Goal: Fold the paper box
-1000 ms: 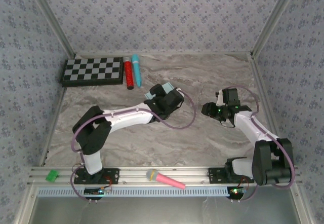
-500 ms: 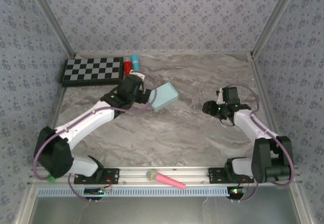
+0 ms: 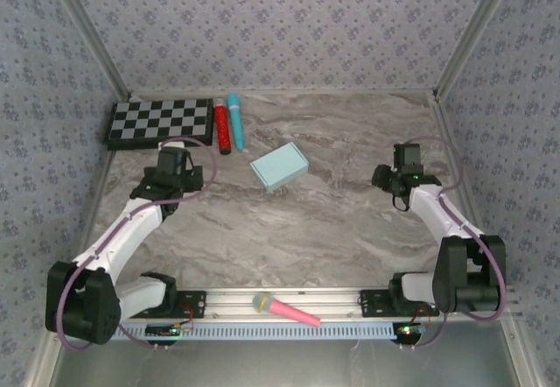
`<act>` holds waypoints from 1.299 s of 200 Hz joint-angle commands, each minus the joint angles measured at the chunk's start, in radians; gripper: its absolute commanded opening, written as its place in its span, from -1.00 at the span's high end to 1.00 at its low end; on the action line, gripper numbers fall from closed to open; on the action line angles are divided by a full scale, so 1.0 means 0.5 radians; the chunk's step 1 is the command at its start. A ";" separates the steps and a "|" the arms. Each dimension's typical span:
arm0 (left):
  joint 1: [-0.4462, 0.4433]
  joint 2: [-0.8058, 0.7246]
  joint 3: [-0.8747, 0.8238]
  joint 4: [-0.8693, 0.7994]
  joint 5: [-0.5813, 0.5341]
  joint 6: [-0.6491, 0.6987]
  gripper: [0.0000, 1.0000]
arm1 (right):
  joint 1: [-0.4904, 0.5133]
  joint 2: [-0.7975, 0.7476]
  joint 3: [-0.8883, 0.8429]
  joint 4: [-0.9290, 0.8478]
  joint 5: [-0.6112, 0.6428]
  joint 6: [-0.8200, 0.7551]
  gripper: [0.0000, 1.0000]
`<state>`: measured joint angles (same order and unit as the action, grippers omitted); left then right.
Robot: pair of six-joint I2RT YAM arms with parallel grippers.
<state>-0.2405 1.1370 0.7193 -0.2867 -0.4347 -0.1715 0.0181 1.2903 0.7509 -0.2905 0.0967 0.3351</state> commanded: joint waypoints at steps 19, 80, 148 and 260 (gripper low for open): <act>0.164 0.068 -0.201 0.407 -0.158 0.049 -0.99 | -0.090 -0.007 -0.047 0.207 0.287 -0.158 -0.10; 0.390 0.134 -0.578 1.216 0.450 0.253 -0.99 | -0.174 -0.075 -0.400 0.896 0.050 -0.416 -0.14; 0.481 0.360 -0.569 1.545 0.851 0.309 -0.99 | -0.202 -0.011 -0.744 1.829 -0.310 -0.601 -0.18; 0.591 0.743 -0.702 2.315 1.067 0.306 -0.99 | -0.174 0.441 -0.857 2.463 -0.372 -0.709 -0.22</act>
<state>0.0505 1.4616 0.3943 0.7273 0.0589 -0.0113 -0.0818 1.4670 0.3435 0.8257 -0.1020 0.0067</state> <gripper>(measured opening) 0.994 0.604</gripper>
